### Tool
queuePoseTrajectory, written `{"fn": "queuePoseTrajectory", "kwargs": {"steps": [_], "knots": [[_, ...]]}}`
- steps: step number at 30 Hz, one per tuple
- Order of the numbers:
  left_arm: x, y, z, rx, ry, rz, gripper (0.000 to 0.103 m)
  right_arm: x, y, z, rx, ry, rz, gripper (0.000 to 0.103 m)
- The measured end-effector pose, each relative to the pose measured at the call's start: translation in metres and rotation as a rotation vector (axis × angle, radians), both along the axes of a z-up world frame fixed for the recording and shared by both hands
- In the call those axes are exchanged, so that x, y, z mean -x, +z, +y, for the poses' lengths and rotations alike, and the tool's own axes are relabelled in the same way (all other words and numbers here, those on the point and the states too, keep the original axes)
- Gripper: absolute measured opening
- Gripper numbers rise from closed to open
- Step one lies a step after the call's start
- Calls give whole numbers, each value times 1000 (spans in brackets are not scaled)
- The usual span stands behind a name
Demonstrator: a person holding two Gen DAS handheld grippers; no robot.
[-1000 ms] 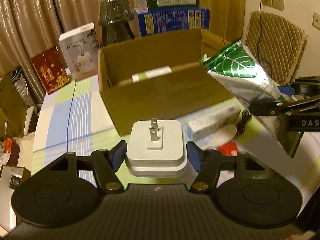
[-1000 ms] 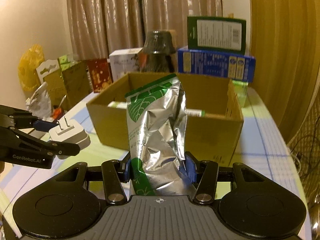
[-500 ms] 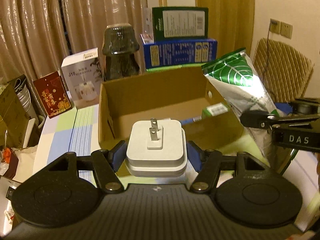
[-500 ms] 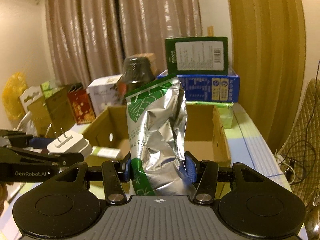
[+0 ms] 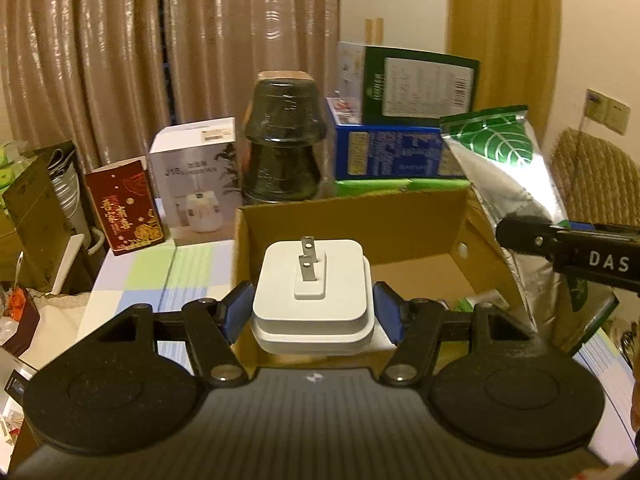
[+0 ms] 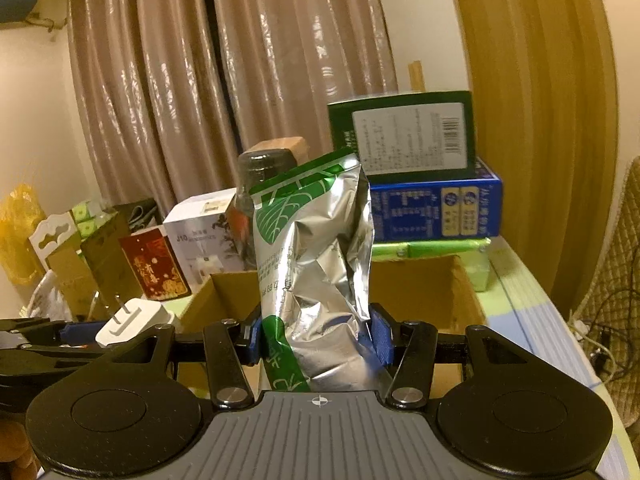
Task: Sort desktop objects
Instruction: 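Carry the plug and foil bag over the cardboard box and open both tools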
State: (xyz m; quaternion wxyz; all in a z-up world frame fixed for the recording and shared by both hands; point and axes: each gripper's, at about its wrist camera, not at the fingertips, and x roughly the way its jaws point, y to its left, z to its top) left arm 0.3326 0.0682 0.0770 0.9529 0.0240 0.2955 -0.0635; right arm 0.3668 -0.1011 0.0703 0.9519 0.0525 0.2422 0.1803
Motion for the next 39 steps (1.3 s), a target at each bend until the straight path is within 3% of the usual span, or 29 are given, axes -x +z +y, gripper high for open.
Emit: {"fn": "queuePoseTrajectory", "kwargs": {"steps": [12,21,24,33,35,37,39], "knots": [[-42,-16,10,9,29,10,61,-38,-17,11,-19,-26,45,49],[-56,-30,12,25,29,17,61,-42,-24,14,-20,-28,55,49],[-59,-34,12,23,42,13,70,-42,-25,14,-24,-30,55,49],[-56,-33,23,40,62,25,70,-49,-27,20,-35,-23,50,49],[-55,-33,24,42,60,24,70,-53,-29,22,-52,-7,40,53],[-55,-34,24,40,57,27,70,-53,-30,21,-66,-17,17,82],[-55,-36,25,40,56,32,70,-52,-29,17,-83,-32,1,83]]}}
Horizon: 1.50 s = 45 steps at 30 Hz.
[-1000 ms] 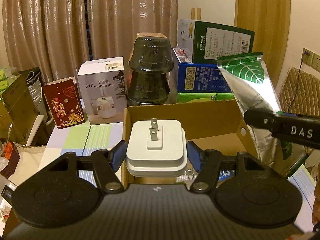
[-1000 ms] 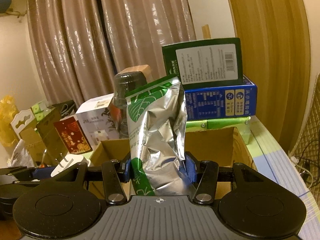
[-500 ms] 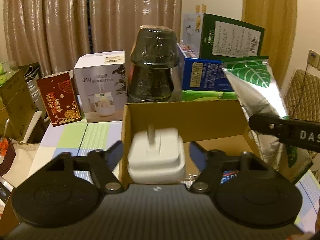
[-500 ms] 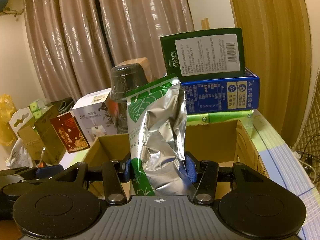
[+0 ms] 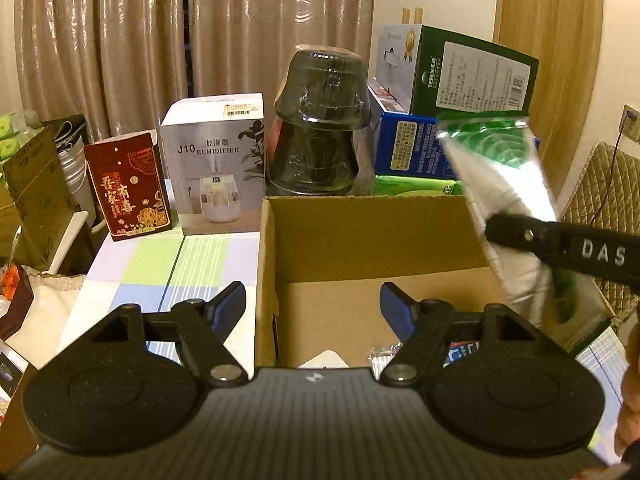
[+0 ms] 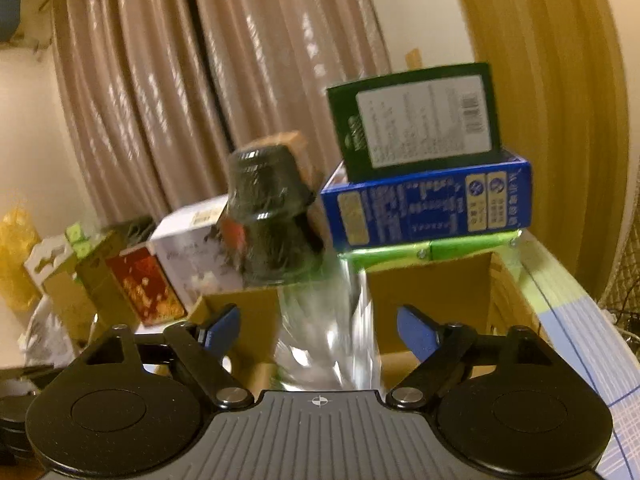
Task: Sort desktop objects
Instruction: 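Carry the plug and foil bag over the cardboard box and open both tools, then withdraw both tools from the cardboard box back to the remaining table items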
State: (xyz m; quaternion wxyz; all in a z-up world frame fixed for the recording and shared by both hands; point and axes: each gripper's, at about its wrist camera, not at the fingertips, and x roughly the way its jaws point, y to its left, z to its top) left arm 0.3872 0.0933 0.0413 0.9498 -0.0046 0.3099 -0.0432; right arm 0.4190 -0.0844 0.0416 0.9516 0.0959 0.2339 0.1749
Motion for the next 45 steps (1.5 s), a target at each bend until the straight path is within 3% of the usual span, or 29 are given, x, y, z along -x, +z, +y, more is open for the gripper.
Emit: {"fn": "queuePoseTrajectory", "kwargs": {"steps": [16,28,45], "knots": [[6,2,1,-18,-2,0,71,11,3,-18,-8,-29,-8,84],[30,6,-7,-58,-34,-5,73,54,-7,-51,21,-54,15,86],[123,-14,-16,-106,-129,53,77,127,-14,-108,80,-42,50,87]]}}
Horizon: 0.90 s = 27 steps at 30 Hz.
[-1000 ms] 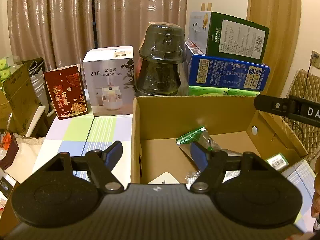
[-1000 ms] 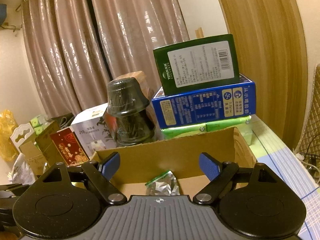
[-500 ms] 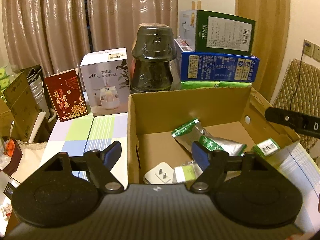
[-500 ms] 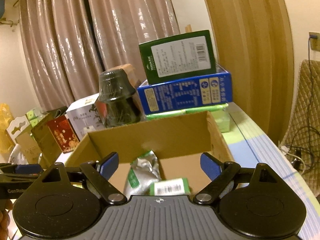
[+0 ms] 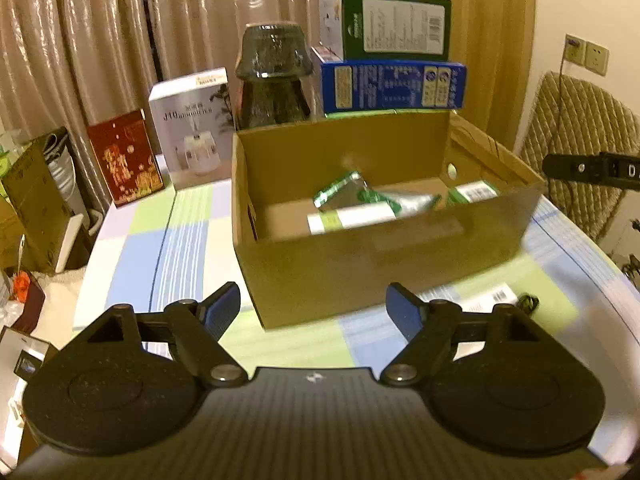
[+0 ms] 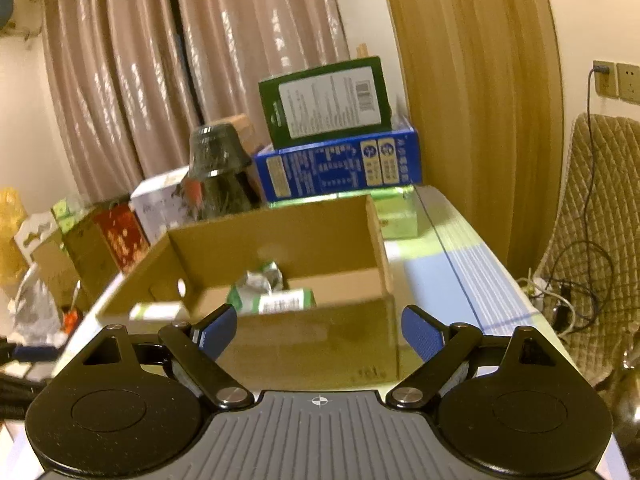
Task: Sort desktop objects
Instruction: 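Withdraw both tools from the cardboard box back to the remaining table items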
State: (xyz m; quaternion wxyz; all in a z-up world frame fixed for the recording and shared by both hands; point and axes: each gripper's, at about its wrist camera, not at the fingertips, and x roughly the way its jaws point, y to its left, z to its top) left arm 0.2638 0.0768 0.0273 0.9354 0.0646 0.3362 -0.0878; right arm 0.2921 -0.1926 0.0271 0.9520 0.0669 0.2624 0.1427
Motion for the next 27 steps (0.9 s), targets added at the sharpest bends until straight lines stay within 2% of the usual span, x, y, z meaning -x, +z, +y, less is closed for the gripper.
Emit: {"fn": "queuePoseTrajectory", "kwargs": {"steps": [10,20,24,27], "knots": [[35,-13,-3,-11,-37,41,77,33,-27,-16,83,28,94,87],[57,-32,-53,-18,-123,55,77,25,-53,-36,150,30,148,87],[61,-44,-73,-32,-156,60,77,19,-58,-37,174,86,148,86],[62,-52,-84,-40,-174,62,75,15,-59,-31,236,158,114,86]]}}
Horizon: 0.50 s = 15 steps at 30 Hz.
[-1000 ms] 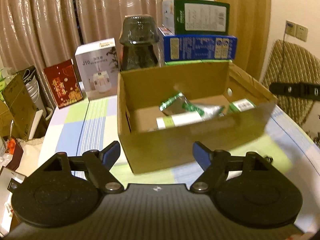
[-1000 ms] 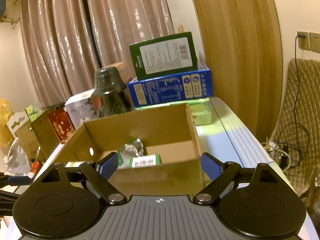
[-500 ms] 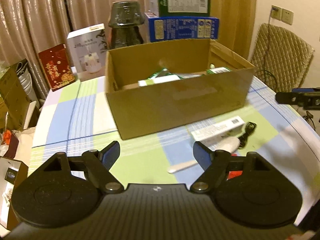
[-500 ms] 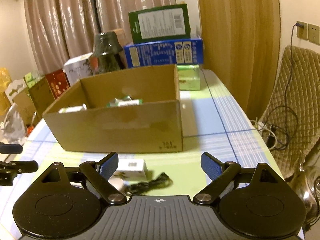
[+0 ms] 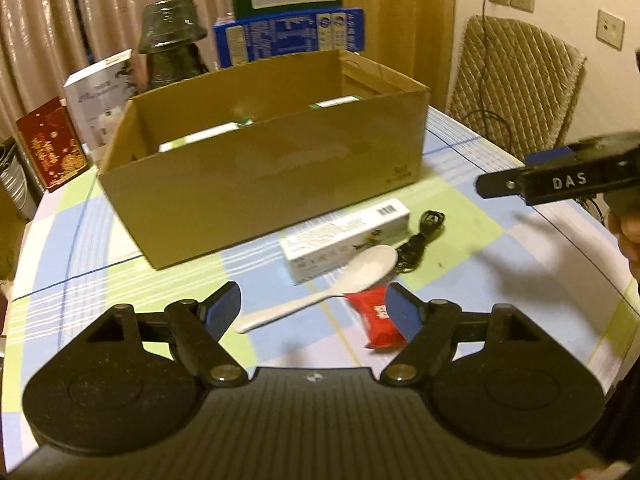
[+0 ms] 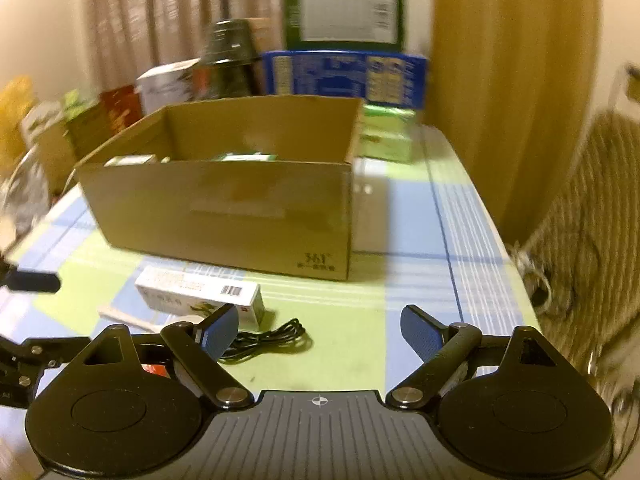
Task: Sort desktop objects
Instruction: 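Withdraw both tools from the cardboard box back to the remaining table items, then close left tool on the red candy packet while right tool reaches the black cable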
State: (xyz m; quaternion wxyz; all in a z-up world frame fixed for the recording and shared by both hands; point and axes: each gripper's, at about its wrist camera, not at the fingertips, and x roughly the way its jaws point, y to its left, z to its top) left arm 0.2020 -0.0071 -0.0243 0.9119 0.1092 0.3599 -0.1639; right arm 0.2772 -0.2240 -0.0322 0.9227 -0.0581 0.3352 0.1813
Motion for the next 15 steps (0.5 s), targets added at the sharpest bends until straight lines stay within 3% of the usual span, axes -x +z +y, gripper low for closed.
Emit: {"fn": "queuePoseTrajectory", "kwargs": {"steps": [8,15], "knots": [[-4,-22,-21,-6,-39,28,74,-4,-8,11,22,104,9,81],[-12,-44,-38,-15,-57,61,59,-15,-18,11,60,110,42,80]]}}
